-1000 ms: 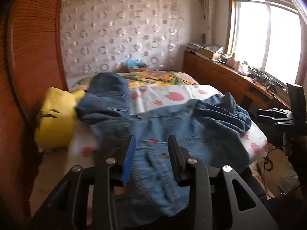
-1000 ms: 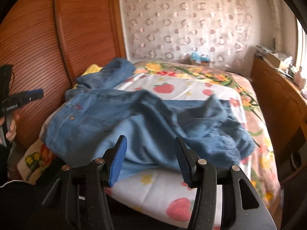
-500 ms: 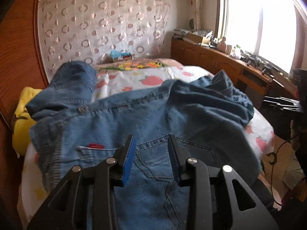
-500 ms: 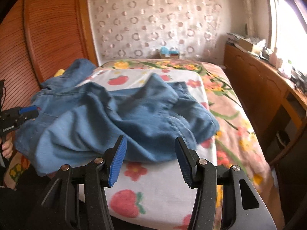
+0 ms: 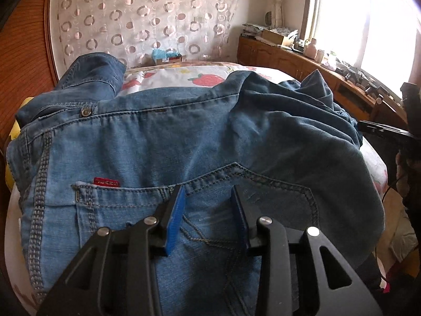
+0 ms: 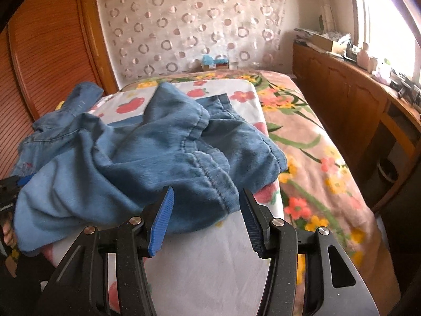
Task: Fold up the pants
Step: 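Grasp the jeans leg hem with the right tool and lift it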
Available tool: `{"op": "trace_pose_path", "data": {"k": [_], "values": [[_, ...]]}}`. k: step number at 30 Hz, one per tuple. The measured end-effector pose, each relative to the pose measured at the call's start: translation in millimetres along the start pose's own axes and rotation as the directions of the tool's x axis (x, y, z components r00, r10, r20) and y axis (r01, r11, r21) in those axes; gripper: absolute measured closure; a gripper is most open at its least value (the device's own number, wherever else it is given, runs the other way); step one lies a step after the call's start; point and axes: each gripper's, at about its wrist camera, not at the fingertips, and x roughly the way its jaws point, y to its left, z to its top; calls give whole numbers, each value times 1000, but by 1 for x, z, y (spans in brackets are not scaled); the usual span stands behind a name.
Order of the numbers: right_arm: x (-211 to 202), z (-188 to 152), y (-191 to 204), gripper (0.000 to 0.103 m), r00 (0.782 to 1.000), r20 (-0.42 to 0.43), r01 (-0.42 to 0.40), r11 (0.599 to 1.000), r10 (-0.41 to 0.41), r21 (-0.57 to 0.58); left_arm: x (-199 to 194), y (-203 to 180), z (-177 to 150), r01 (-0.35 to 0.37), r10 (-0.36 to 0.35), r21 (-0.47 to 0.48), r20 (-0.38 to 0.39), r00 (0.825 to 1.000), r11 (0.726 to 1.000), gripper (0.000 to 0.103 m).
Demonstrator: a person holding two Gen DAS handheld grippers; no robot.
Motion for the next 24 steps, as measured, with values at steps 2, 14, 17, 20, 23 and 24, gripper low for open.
{"op": "trace_pose_path", "data": {"k": [2,14,17,20,23,24], "values": [[6,1,-3,50,1000,-12,3,1000,-3,2,0,0,-1,3,-3,-3,6,1000,1000,68],[4,2,2,88,995,-30,-96,995,97,10,-21,6,6,56,-56,-38,9,998,998,68],[-23,16,16,91,990,32,-140,990,141,-20,-39,5,10,44,-43,-22,46,998,999,68],[-51,39,39,92,978,94,-179,982,185,-66,-59,8,15,42,-40,-20,93,995,999,68],[-79,66,70,93,965,147,-195,970,216,-142,-78,11,21,32,-28,-21,132,991,999,68],[-88,76,83,93,960,161,-202,965,229,-168,-84,13,24,28,-25,-23,144,989,999,68]]}}
